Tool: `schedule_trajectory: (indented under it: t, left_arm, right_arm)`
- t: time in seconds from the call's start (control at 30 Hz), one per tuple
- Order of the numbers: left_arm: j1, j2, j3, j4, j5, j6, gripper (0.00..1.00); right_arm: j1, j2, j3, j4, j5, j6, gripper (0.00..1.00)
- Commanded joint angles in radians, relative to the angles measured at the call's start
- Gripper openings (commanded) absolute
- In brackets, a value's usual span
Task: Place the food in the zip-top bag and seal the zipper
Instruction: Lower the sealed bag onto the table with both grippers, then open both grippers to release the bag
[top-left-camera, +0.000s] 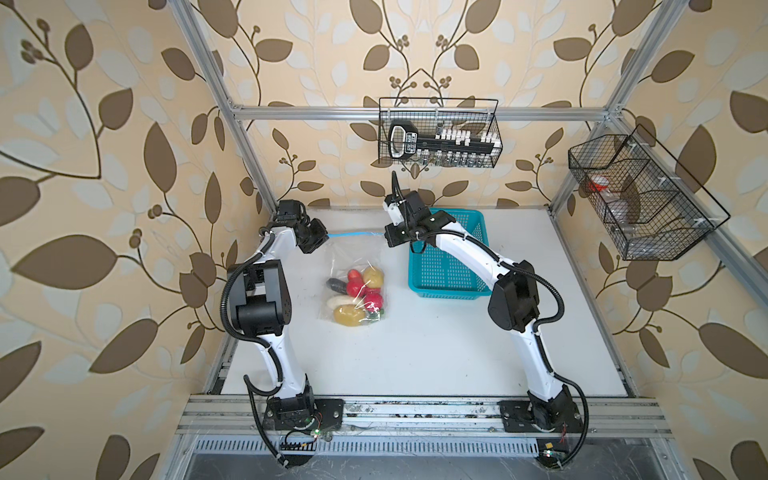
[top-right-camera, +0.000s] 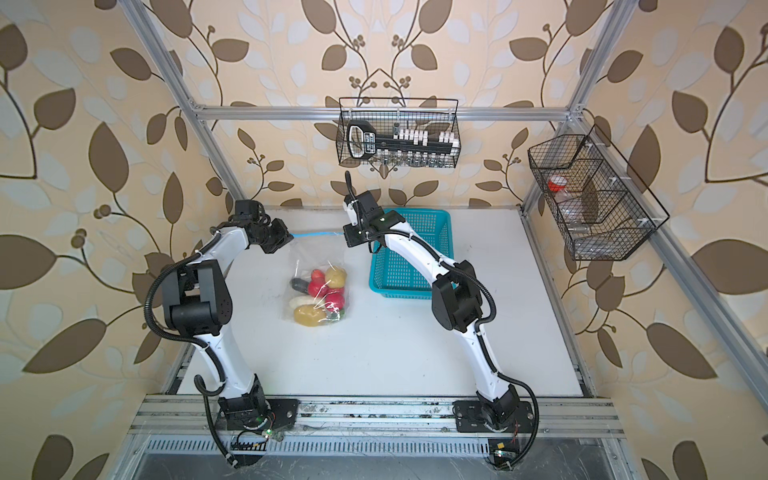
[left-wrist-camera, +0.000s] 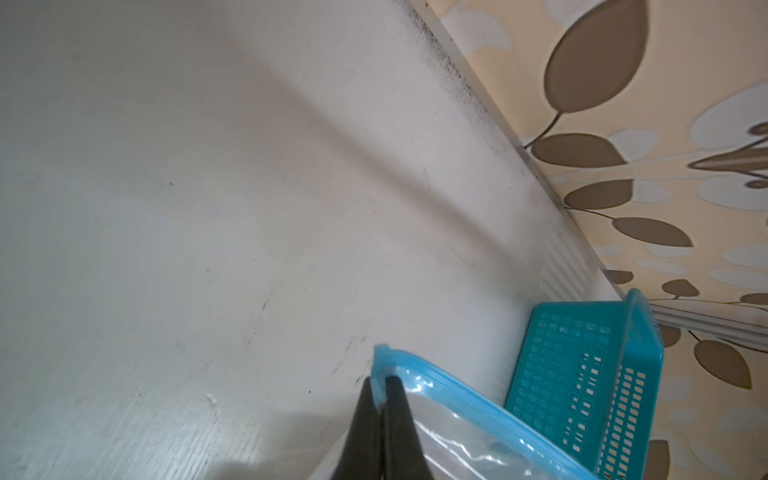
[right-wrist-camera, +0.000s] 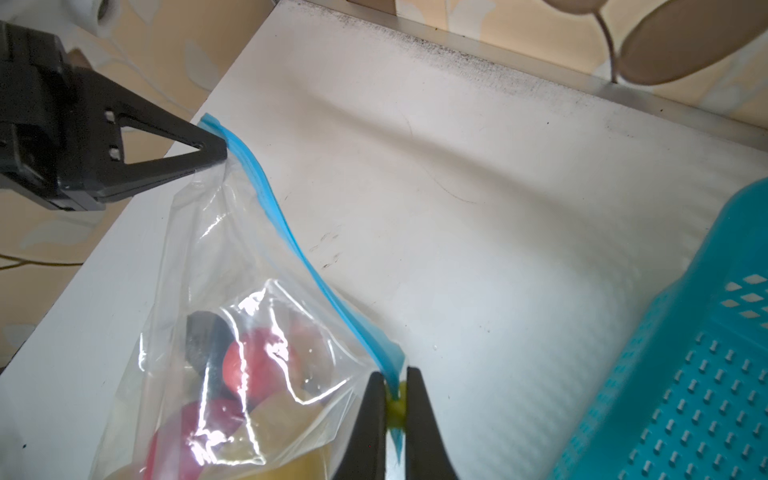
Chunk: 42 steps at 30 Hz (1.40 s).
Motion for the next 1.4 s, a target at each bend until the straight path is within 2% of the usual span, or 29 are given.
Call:
schedule_trajectory:
  t: [0.0,0.03,0.13,0.2,0.27,0.3,0.37,0.4,0.57,0.7,0.97,1.2,1.3,1.37]
  left_arm:
    - [0.016,0.012,0.019,0.110,0.018,0.022,0.14]
    - [0.017,0.024,0.028,0.112,0.014,0.022,0.19]
    - [0.016,0.049,0.051,0.123,0.031,0.034,0.29]
    - [0.017,0.058,0.064,0.130,0.047,0.046,0.45]
    - [0.017,0.058,0.080,0.120,0.038,0.038,0.66]
    - [0.017,0.056,0.086,0.116,0.039,0.033,0.73]
    - [0.014,0.050,0.106,0.115,0.034,0.039,0.97]
    - [0.014,0.043,0.111,0.114,0.021,0.040,0.99]
    - [0.018,0.001,0.115,0.101,-0.025,0.060,0.99]
    - [0.020,-0.103,0.008,0.170,-0.068,0.107,0.99]
    - [0.026,-0.266,-0.215,0.266,-0.125,0.200,0.99]
    - [0.025,-0.400,-0.313,0.201,-0.159,0.222,0.99]
    - [0.026,-0.472,-0.406,0.231,-0.166,0.254,0.99]
    - [0.026,-0.513,-0.474,0.237,-0.220,0.234,0.99]
  right_arm:
    - [-0.013,0.042,0.049,0.014,-0.031,-0.019,0.21]
    - [-0.015,0.046,0.049,0.022,-0.035,-0.017,0.30]
    - [-0.023,0.055,0.048,0.036,-0.039,-0.011,0.46]
    - [-0.026,0.053,0.048,0.042,-0.038,-0.007,0.51]
    - [-0.034,0.045,0.049,0.047,-0.048,0.000,0.59]
    - [-0.035,0.039,0.047,0.046,-0.045,0.003,0.97]
    - [-0.036,0.020,0.043,0.046,-0.038,0.002,1.00]
    - [-0.036,0.010,0.040,0.047,-0.034,0.003,1.00]
    - [-0.043,-0.061,-0.009,0.056,0.007,0.012,1.00]
    - [-0.050,-0.145,-0.107,0.097,0.024,0.043,1.00]
    - [-0.059,-0.392,-0.403,0.125,0.152,0.074,1.00]
    - [-0.069,-0.607,-0.668,0.152,0.288,0.123,1.00]
    - [-0.071,-0.721,-0.814,0.206,0.367,0.136,1.00]
    - [-0.078,-0.799,-0.910,0.234,0.419,0.137,1.00]
